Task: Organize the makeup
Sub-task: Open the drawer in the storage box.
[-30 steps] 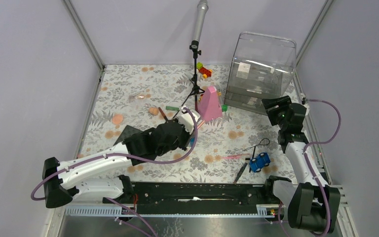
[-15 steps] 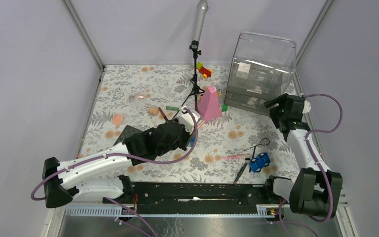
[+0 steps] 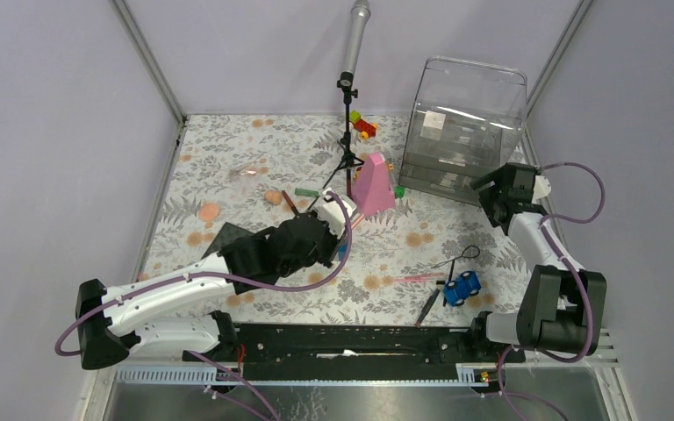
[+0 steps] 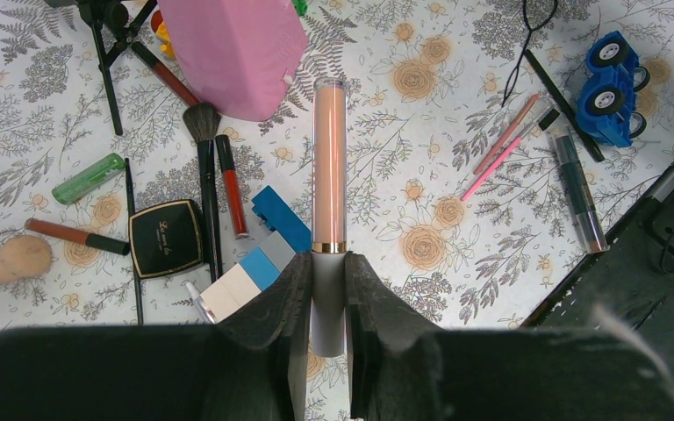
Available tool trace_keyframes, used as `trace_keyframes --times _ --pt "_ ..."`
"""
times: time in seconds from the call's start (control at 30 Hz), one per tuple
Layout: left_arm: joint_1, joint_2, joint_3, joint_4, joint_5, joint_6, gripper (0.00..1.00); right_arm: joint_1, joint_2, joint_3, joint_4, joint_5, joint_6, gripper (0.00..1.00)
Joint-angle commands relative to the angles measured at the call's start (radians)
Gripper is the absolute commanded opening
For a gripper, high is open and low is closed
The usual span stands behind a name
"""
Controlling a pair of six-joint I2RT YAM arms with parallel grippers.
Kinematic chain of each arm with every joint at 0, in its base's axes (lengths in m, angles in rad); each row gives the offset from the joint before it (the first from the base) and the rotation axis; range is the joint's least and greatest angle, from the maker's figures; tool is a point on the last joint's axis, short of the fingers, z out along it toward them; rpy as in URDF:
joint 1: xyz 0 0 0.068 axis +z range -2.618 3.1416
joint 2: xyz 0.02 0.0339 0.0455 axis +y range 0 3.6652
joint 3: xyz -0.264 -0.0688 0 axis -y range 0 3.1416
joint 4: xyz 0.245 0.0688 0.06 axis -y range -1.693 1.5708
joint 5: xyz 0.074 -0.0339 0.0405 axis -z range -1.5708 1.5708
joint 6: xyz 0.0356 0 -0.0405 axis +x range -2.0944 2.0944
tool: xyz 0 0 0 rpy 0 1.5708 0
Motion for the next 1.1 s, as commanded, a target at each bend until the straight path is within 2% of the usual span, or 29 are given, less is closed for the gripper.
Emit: trace_keyframes --times 0.0,0.23,0.33,0.57,0.77,1.07 --pt "0.001 -0.003 -0.008 0.015 -0.008 0.014 0.0 0.006 0.033 0.047 0.0 0.054 -0.035 0.84" --pt "0.001 -0.001 -0.009 0.015 -0.003 0.015 0.0 0.006 0.045 0.031 -0.005 0.08 -0.089 0.75" --pt "0.001 0.001 -0.008 0.015 0.0 0.016 0.0 0.006 0.026 0.018 -0.005 0.076 -0.102 0.68" --pt "0.001 0.005 -0.007 0.016 0.004 0.014 0.0 0.006 -0.038 -0.015 -0.031 0.047 -0.149 0.61" --pt "0.001 0.004 -0.007 0.017 0.014 0.014 0.0 0.006 -0.114 -0.062 -0.066 0.049 -0.19 0.61" --pt "0.001 -0.004 -0.01 0.019 0.02 0.015 0.0 0.006 -0.135 -0.078 -0.093 0.058 -0.229 0.63"
